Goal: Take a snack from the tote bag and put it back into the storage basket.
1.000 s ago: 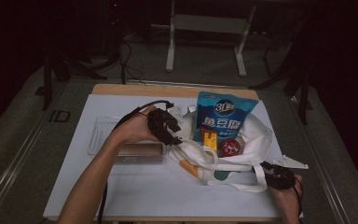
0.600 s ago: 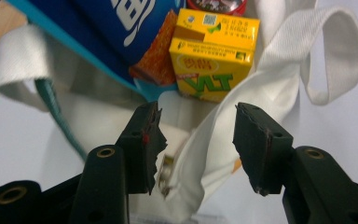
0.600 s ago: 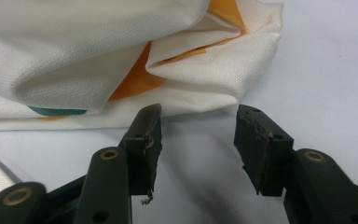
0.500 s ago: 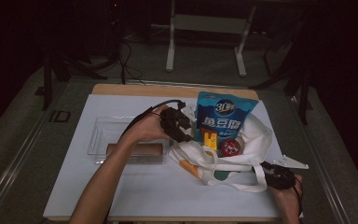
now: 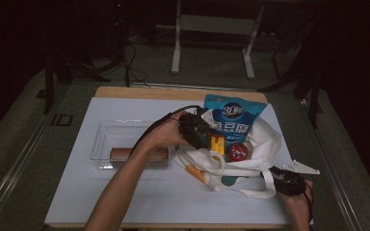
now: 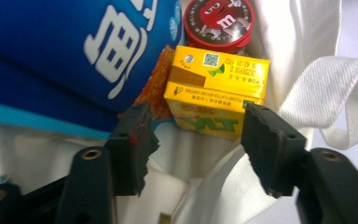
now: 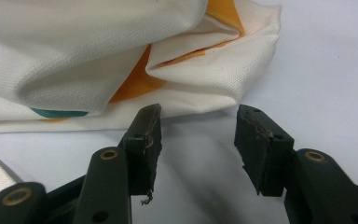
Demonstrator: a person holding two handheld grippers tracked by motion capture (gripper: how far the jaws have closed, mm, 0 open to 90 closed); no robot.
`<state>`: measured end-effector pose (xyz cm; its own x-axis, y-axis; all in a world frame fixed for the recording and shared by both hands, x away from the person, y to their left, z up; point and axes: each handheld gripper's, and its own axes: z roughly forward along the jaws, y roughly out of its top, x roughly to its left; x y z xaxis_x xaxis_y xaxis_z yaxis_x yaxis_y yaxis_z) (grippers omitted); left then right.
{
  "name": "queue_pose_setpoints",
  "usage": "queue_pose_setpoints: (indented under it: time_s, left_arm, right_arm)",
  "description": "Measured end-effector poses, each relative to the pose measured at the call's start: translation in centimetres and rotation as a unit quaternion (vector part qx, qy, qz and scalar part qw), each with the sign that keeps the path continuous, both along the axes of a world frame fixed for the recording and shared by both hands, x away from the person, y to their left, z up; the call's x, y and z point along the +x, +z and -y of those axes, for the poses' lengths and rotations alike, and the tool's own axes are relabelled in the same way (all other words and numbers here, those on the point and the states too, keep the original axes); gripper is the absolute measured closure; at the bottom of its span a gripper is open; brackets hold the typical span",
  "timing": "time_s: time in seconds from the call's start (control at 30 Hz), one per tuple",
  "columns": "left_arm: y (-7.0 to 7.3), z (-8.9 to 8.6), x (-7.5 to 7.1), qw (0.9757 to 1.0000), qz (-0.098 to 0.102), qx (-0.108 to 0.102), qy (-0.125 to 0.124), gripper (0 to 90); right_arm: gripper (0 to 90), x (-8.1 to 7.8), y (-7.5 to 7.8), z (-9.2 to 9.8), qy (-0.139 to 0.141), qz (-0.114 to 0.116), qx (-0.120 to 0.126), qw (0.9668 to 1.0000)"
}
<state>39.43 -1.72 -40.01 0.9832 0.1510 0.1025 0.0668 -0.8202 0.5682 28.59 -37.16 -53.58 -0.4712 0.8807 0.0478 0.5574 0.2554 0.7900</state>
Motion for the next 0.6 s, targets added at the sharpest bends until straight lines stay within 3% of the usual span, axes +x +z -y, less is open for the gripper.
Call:
queue_pose_setpoints:
  time_s: [0.23,0.3,0.6]
  left_arm:
    - [-0.5,1.0,-0.1,1.0000,0.002,0.008,0.002,30.8]
    - [-0.6,1.2,0.0,0.9999,0.008,0.013,0.004,29.4]
    - [-1.3,2.0,0.3,0.9999,-0.007,0.013,0.003,26.9]
  right_arm:
    - [50.6,0.0,0.0,0.0,0.001,0.000,0.000,1.0000]
    - [50.6,0.0,0.0,0.0,0.001,0.000,0.000,1.0000]
    - [50.5,0.0,0.0,0.0,0.001,0.000,0.001,1.0000]
